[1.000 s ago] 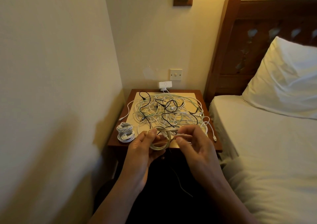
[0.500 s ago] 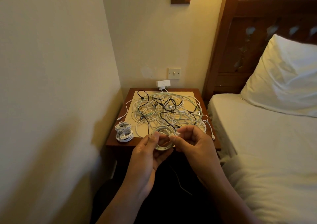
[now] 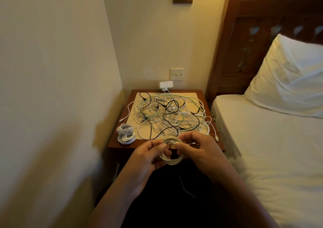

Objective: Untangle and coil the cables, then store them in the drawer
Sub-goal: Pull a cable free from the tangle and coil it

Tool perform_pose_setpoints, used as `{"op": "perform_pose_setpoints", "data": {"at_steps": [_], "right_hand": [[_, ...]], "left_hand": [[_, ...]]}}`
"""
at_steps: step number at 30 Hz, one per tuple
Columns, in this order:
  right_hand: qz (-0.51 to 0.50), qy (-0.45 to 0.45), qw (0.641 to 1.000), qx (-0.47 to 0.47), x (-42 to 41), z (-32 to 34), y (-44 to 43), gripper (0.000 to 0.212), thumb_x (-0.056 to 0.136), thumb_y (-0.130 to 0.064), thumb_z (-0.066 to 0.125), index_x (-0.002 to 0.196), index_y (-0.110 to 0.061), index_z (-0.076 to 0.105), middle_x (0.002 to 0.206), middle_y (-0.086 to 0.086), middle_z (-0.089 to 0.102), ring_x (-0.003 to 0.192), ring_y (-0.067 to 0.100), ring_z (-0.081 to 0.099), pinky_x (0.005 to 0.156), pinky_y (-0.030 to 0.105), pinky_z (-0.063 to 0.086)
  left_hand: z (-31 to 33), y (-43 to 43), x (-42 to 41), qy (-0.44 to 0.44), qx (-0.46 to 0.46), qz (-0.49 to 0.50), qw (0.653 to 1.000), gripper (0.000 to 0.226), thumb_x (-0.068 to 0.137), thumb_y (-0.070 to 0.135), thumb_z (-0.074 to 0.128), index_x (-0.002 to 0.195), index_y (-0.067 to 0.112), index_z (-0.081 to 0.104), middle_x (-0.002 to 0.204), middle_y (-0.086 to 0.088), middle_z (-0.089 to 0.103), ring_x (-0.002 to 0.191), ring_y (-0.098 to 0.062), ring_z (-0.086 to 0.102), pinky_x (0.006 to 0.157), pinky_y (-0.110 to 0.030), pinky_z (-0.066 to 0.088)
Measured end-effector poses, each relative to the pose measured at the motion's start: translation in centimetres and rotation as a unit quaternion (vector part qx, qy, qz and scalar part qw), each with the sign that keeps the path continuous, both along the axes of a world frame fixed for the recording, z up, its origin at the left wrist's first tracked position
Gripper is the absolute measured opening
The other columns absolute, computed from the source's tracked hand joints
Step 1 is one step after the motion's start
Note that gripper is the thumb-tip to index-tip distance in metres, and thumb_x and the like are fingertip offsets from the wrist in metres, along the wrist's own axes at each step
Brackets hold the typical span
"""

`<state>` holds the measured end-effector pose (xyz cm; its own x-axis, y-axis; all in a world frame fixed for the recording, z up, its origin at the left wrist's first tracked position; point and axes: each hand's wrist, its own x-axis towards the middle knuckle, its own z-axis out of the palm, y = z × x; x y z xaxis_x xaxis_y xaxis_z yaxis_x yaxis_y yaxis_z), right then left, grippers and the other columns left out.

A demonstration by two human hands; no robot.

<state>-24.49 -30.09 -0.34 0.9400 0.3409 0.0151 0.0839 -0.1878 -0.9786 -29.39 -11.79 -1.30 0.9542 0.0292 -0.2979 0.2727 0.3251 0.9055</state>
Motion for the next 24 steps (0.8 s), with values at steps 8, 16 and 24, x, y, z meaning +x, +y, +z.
{"op": "perform_pose_setpoints", "data": {"at_steps": [8, 16, 24], "right_hand": [[-0.015, -0.041, 0.999, 0.027, -0.5, -0.1, -0.3, 0.016, 0.088, -0.02, 0.077, 0.104, -0.021, 0.077, 0.094, -0.004, 0.079, 0.09, 0.013, 0.076, 0.083, 0.03, 0.06], [0.001, -0.074, 0.997, 0.005, -0.4, -0.3, -0.6, 0.024, 0.087, -0.012, 0.079, 0.109, -0.02, 0.078, 0.101, -0.009, 0.079, 0.097, 0.007, 0.074, 0.084, 0.026, 0.059], [-0.013, 0.042, 0.988, 0.151, 0.4, -0.7, 0.4, 0.014, 0.082, -0.002, 0.078, 0.095, -0.008, 0.077, 0.098, 0.01, 0.079, 0.095, 0.026, 0.077, 0.082, 0.033, 0.061]], "left_hand": [[0.7, -0.4, 0.2, -0.03, 0.0, -0.01, 0.999, 0.033, 0.085, 0.016, 0.068, 0.113, -0.001, 0.065, 0.079, -0.015, 0.068, 0.072, -0.019, 0.068, 0.072, -0.03, 0.06], [0.7, 0.6, 0.2, 0.005, -0.049, -0.01, 0.999, 0.027, 0.079, 0.009, 0.072, 0.106, 0.003, 0.067, 0.094, -0.018, 0.073, 0.07, -0.023, 0.071, 0.071, -0.032, 0.056], [-0.3, -0.1, 0.6, -0.026, -0.182, 0.081, 0.98, 0.013, 0.072, -0.004, 0.069, 0.081, 0.006, 0.072, 0.079, -0.013, 0.071, 0.063, -0.019, 0.069, 0.061, -0.028, 0.06]]}}
